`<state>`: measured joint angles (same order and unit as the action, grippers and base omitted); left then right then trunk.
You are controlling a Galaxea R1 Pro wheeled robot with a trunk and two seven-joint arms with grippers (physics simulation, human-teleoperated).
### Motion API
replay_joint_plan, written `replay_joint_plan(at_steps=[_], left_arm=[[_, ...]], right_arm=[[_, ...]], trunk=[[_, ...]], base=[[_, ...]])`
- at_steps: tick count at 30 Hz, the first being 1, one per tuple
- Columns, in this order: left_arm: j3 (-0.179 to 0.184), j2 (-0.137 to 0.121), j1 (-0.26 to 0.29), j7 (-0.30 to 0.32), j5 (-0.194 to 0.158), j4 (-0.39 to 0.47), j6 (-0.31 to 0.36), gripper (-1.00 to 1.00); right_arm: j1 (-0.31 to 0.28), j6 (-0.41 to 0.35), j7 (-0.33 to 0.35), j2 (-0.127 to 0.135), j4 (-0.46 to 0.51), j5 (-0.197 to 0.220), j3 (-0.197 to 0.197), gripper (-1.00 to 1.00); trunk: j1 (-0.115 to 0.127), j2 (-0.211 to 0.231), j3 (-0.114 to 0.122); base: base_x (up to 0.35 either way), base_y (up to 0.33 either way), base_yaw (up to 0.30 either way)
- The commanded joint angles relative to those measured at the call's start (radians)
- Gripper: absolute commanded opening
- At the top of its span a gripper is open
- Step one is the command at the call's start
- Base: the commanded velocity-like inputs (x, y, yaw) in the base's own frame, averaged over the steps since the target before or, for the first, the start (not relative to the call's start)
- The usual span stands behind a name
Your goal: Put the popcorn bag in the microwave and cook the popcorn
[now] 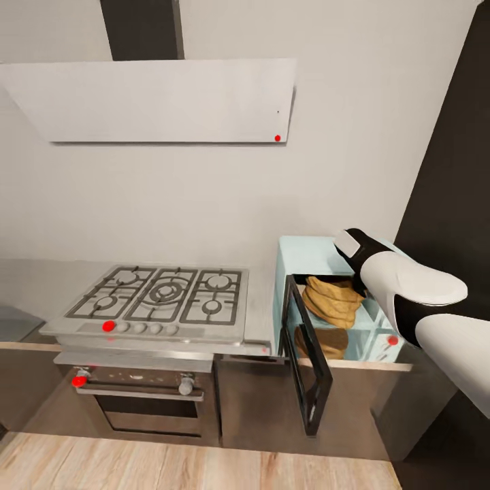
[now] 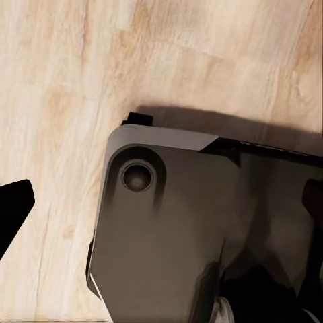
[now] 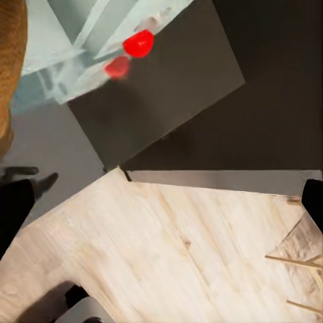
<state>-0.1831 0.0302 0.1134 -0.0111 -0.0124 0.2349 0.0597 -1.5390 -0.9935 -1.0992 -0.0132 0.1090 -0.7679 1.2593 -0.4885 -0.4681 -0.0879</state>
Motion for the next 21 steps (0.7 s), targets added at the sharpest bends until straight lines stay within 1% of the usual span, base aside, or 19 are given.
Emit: replay_joint_plan(at_steps=[1,4,7,10,12,13,14,15,16,17,18,19,21], left_arm=[[-0.004,0.001,0.000,-0.001,-0.001,0.003,0.006,1.00],[-0.004,0.001,-0.001,-0.001,-0.001,0.003,0.005,1.00],[-0.004,0.002,-0.014,-0.002,-0.001,0.003,-0.004,1.00],[-0.004,0.002,-0.020,-0.002,-0.001,0.003,-0.007,1.00],[-0.004,0.002,-0.021,-0.002,-0.001,0.003,-0.007,1.00],[-0.004,0.002,-0.021,-0.002,-0.001,0.003,-0.007,1.00],[-0.004,0.002,-0.021,-0.002,-0.001,0.003,-0.007,1.00],[-0.004,0.002,-0.021,-0.002,-0.001,0.003,-0.007,1.00],[-0.004,0.002,-0.021,-0.002,-0.001,0.003,-0.007,1.00],[-0.004,0.002,-0.021,-0.003,-0.001,0.003,-0.007,1.00],[-0.004,0.002,-0.021,-0.003,-0.001,0.003,-0.007,1.00],[-0.004,0.002,-0.021,-0.003,-0.001,0.003,-0.007,1.00],[-0.004,0.002,-0.021,-0.003,-0.001,0.003,-0.006,1.00]], right_arm=[[-0.001,-0.004,-0.004,-0.001,0.001,-0.002,0.006,1.00],[0.000,-0.004,-0.003,-0.003,0.001,-0.001,0.006,1.00],[0.000,-0.002,0.002,-0.007,0.003,-0.001,0.006,1.00],[0.005,0.002,0.006,-0.008,0.002,-0.001,0.005,1.00],[0.010,0.006,0.048,-0.010,0.001,-0.001,0.002,1.00],[0.012,0.008,0.088,-0.009,0.000,-0.002,-0.004,1.00],[0.017,0.017,0.162,-0.007,0.000,-0.003,-0.019,1.00],[0.028,0.040,0.257,-0.002,-0.001,-0.003,-0.056,1.00],[0.041,0.057,0.327,0.001,0.001,-0.004,-0.093,1.00],[0.065,0.076,0.426,0.006,0.005,-0.004,-0.157,1.00],[0.084,0.088,0.516,0.011,0.010,-0.003,-0.212,1.00],[0.099,0.105,0.590,0.015,0.013,-0.003,-0.245,1.00],[0.120,0.134,0.662,0.027,0.013,-0.003,-0.269,1.00]], trunk=[[0.000,-0.002,-0.002],[0.000,-0.002,-0.002],[0.000,-0.002,-0.002],[0.000,-0.002,-0.002],[0.000,-0.002,-0.002],[0.000,-0.002,-0.002],[0.000,-0.002,-0.002],[0.000,-0.002,-0.002],[0.000,-0.002,-0.002],[0.000,-0.002,-0.002],[0.000,-0.002,-0.002],[0.000,-0.002,-0.002],[0.000,-0.002,-0.002]], base=[[-0.344,0.000,0.000],[-0.345,0.000,0.000],[-0.317,0.000,0.000],[-0.089,0.000,0.000],[-0.015,0.000,0.000],[-0.007,0.000,0.000],[-0.004,0.000,0.000],[-0.002,0.000,0.000],[-0.001,0.000,0.000],[0.000,0.000,0.000],[0.000,0.000,0.000],[0.000,0.000,0.000],[0.000,0.000,0.000]])
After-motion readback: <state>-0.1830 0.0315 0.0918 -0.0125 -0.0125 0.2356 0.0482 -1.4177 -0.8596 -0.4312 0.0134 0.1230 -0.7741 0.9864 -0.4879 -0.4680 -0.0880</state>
